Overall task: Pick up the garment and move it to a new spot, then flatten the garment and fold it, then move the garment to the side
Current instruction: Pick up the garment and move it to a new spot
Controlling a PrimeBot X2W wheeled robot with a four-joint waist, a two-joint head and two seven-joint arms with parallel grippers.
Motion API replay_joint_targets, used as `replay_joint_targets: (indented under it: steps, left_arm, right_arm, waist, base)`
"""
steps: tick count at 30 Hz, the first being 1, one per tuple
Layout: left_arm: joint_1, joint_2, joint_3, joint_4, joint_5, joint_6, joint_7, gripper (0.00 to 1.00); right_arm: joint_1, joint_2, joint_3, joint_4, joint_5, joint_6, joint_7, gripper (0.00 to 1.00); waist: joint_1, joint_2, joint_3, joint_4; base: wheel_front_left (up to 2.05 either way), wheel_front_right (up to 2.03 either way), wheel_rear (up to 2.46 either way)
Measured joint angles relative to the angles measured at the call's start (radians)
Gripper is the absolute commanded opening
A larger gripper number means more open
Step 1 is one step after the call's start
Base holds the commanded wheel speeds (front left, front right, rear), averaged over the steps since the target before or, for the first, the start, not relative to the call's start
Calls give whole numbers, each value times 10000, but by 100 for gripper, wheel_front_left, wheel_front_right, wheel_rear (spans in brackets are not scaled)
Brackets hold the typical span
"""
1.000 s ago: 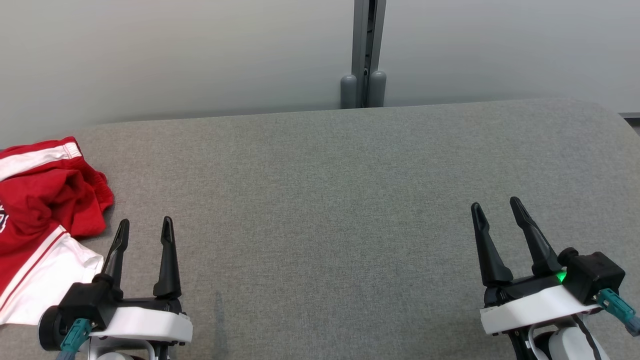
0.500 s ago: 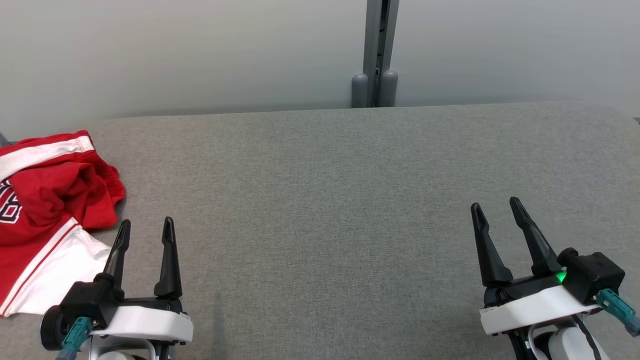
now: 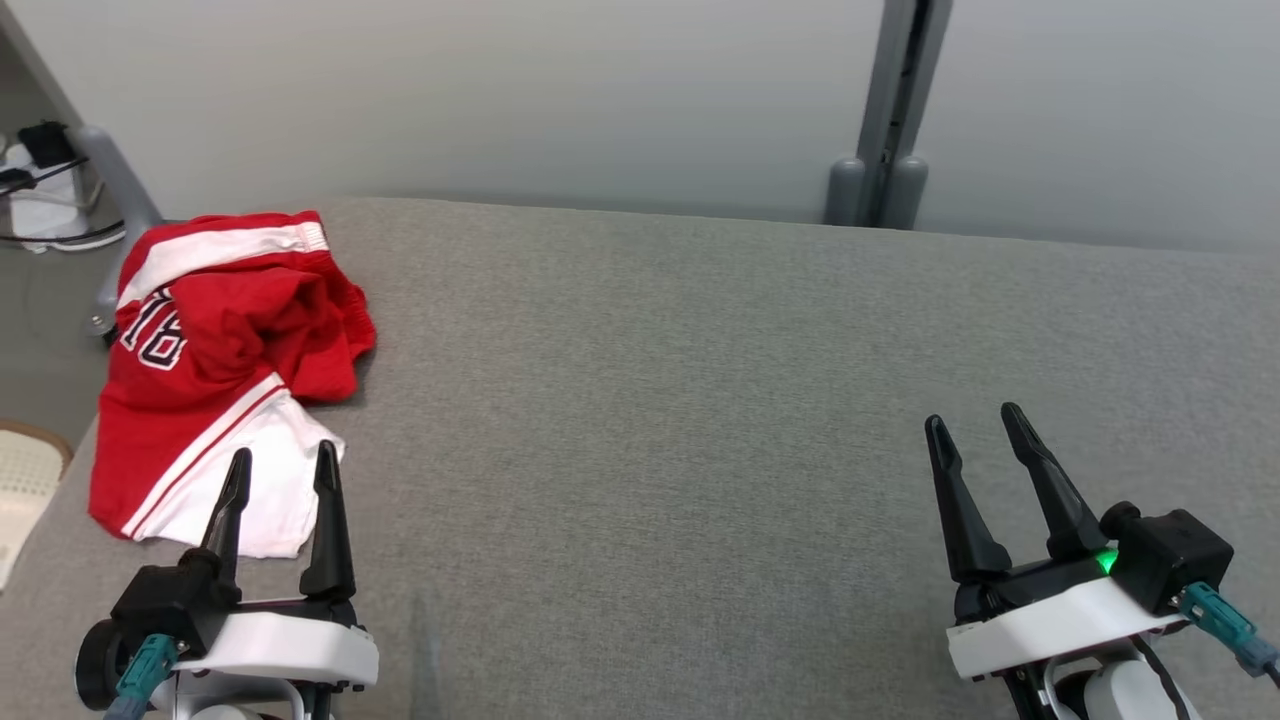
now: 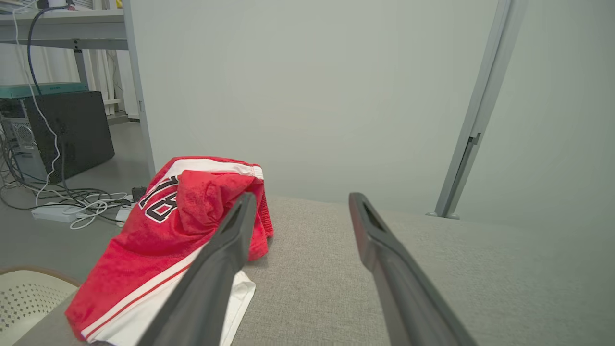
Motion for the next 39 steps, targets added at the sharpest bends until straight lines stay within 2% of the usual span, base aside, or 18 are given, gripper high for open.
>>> replay_joint_targets:
  steps: [13, 18, 25, 33, 39]
  left_arm:
    - [1, 6, 94, 182, -211, 153, 0, 100]
    - [11, 4, 111, 226, -221, 157, 0, 100]
    - [12, 4, 221, 299, -221, 134, 0, 100]
    - [-305, 25, 380, 871, -309, 40, -2, 100]
    - [-1369, 575, 589, 1492, -667, -209, 725, 100]
  right_arm:
    - [-15, -79, 253, 84, 90, 2, -13, 100]
    - [-44, -121, 397, 159, 121, 2, -13, 100]
    - [-59, -155, 531, 232, 150, 2, -13, 100]
    - [-177, -205, 765, 253, 282, 2, -15, 100]
    - [-429, -178, 1057, -52, 224, 2, -17, 100]
  waist:
    - [0, 0, 58, 1719]
    - [0, 0, 59, 2072]
    - [0, 0, 11, 2129]
    - [0, 0, 47, 1881]
    - [0, 0, 243, 1656]
  base:
    - [0, 0, 0]
    - [0, 0, 0]
    - [0, 0, 0]
    - [0, 0, 0]
    - [0, 0, 0]
